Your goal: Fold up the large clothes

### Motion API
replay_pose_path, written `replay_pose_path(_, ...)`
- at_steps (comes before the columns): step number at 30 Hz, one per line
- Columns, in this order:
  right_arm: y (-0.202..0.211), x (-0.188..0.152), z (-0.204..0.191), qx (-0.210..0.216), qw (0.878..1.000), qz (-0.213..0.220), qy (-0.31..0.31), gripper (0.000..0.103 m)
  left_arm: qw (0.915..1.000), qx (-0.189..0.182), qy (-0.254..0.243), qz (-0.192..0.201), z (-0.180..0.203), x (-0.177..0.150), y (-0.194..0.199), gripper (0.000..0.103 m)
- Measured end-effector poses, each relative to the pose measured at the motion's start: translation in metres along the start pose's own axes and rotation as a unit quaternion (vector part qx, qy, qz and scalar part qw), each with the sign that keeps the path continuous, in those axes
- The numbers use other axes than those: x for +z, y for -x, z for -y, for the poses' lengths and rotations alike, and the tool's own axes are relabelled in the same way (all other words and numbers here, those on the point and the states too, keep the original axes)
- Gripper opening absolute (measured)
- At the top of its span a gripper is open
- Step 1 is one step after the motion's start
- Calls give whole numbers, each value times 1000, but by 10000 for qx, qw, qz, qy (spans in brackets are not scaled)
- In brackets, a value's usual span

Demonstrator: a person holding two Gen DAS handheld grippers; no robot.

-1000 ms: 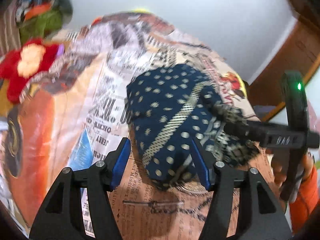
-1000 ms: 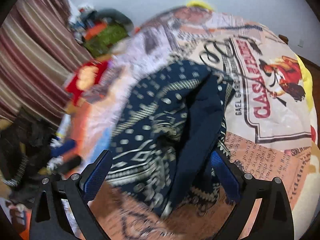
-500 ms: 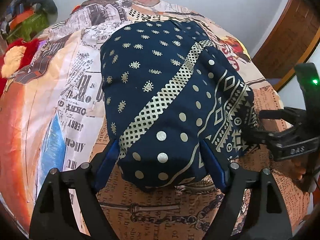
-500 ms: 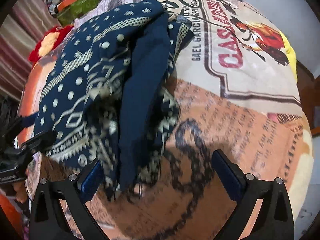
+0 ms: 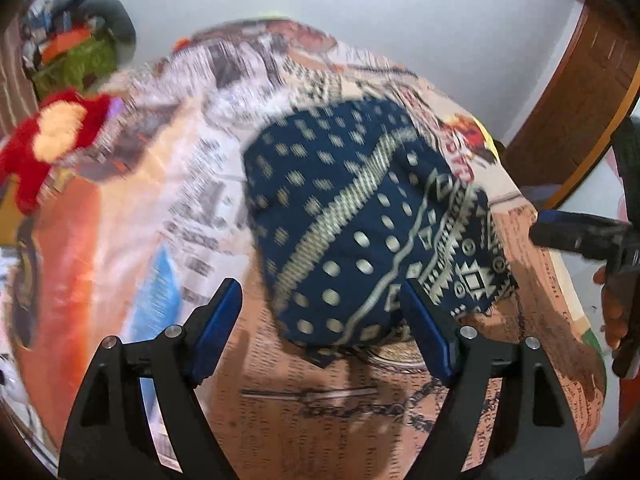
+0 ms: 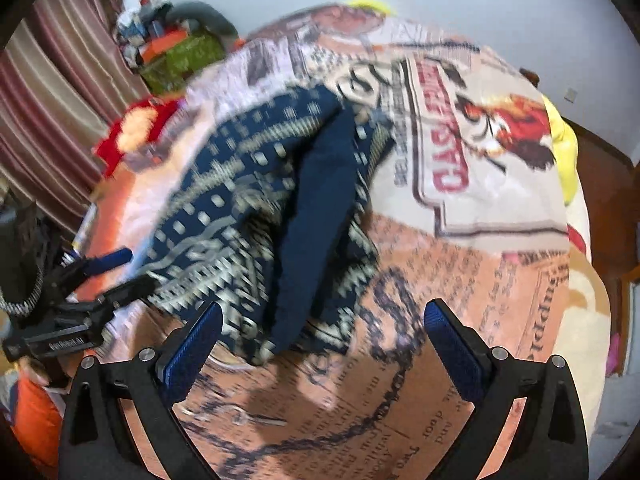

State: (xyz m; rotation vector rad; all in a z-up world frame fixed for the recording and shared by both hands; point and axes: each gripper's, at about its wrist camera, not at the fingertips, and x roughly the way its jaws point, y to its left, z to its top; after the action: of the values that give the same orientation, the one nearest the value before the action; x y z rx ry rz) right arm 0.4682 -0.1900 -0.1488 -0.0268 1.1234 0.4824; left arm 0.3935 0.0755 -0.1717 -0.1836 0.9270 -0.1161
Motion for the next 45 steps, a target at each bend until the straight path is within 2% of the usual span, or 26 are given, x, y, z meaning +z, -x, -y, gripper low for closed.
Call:
replay_pose_path(5, 4, 32, -17, 363, 9981, 311, -379, 102, 9992, 276, 72, 280, -20, 11, 17, 81)
replay_pose_path(9, -18, 59, -32, 452, 9969, 275, -583, 102, 9989, 300, 324, 188, -40, 14, 11, 81)
replay_pose_path(13, -62, 81, -38, 329, 9970, -100, -692, 102, 9988, 190, 445, 67, -51, 14, -1, 81)
replay_pose_path(18, -105, 83, -18, -235, 9958, -467, -754, 102, 9975, -315, 599, -215, -54, 26, -23, 81)
replay_pose_path(19, -109, 80, -10, -169, 9952, -533, -806, 102, 9963, -478, 645, -315, -54, 29, -30, 81)
replay_pose_path(21, -117, 74, 9, 247, 9907, -781, -1085, 102, 9923, -844, 749, -511, -53, 36, -48, 81)
replay_pose_path(24, -131, 68, 31, 918, 9793, -1145, -1396, 103, 9868, -1033, 959, -796, -55, 43, -73, 81)
replay_pose_path(27, -139, 65, 42, 1346, 9716, -1240, -1498, 103, 9770, -1333, 1382, -928, -65, 48, -96, 92)
replay_pose_path(32, -145, 66, 32, 1556, 9737, -1264, -1083, 103, 9560, -1783, 1982, -1225, -78, 51, -131, 101)
replay_pose_path(35, -148, 68, 21, 1710, 9731, -1245, -909, 103, 9520, -1898, 2035, -1278, -76, 52, -146, 103)
replay_pose_path(41, -164, 72, 17, 2034, 9637, -1201, -1246, 103, 9380, -2247, 2211, -1440, -69, 56, -166, 103)
replay_pose_path(42, -165, 73, 17, 2063, 9629, -1190, -1271, 103, 9366, -2274, 2236, -1453, -68, 56, -167, 103)
replay_pose_path(45, -164, 72, 17, 2077, 9636, -1096, -1278, 94, 9420, -2238, 2104, -1350, -64, 57, -160, 94)
